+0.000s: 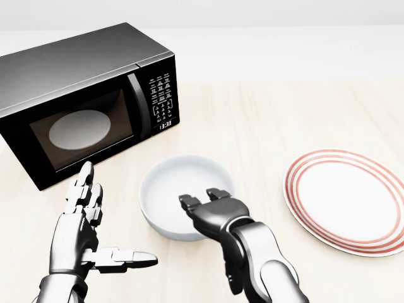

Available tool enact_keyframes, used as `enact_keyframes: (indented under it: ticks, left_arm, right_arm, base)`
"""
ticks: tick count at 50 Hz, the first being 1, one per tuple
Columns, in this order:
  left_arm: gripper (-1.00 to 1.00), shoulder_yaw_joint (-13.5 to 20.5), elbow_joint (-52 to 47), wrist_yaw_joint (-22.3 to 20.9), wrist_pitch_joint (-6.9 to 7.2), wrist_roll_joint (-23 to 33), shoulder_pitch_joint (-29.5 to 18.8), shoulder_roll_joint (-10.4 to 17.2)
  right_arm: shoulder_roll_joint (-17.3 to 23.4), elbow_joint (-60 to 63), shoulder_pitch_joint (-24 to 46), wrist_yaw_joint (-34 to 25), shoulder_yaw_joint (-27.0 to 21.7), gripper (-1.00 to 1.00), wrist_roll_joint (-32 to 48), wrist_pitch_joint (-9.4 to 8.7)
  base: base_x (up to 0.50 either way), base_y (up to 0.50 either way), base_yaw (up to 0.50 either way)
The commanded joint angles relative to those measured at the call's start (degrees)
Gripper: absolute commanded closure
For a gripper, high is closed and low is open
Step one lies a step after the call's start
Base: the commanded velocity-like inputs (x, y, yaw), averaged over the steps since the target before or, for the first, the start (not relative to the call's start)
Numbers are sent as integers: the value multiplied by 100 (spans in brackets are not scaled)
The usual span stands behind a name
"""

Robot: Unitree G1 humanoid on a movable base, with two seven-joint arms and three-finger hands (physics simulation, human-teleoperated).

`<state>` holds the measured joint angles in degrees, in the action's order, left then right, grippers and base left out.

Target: Pick up the white bowl and put it on the plate.

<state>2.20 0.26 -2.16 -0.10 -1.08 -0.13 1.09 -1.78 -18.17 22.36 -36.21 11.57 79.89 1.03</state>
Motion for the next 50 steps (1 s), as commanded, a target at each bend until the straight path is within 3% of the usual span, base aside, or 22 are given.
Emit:
enact_keyframes:
  ticks: [1, 12, 14, 15, 16, 44, 50]
  left_arm:
    - [-100, 0, 0, 0, 0, 0, 0, 0]
    - [-100, 0, 0, 0, 0, 0, 0, 0]
    - [-100, 0, 0, 0, 0, 0, 0, 0]
    - [-100, 0, 0, 0, 0, 0, 0, 0]
    - [-100, 0, 0, 0, 0, 0, 0, 0]
    - [-100, 0, 0, 0, 0, 0, 0, 0]
    - [-100, 0, 0, 0, 0, 0, 0, 0]
  right_arm:
    - [19, -95, 29, 35, -12, -100, -8, 7]
    - [37, -273, 34, 199, -14, -100, -9, 29]
    - [37, -261, 27, 215, -12, -25, -16, 43]
    - [36, -269, 33, 237, -17, 29, -25, 46]
    - [40, -259, 28, 234, -16, 100, -28, 53]
    - [-22, 206, 220, 736, -85, 100, -332, -5]
    - [-41, 534, 250, 875, -119, 100, -299, -96]
  base:
    - [0, 0, 0]
    - [0, 0, 0]
    - [0, 0, 0]
    - [0, 0, 0]
    - [0, 0, 0]
    - [0, 0, 0]
    - [0, 0, 0]
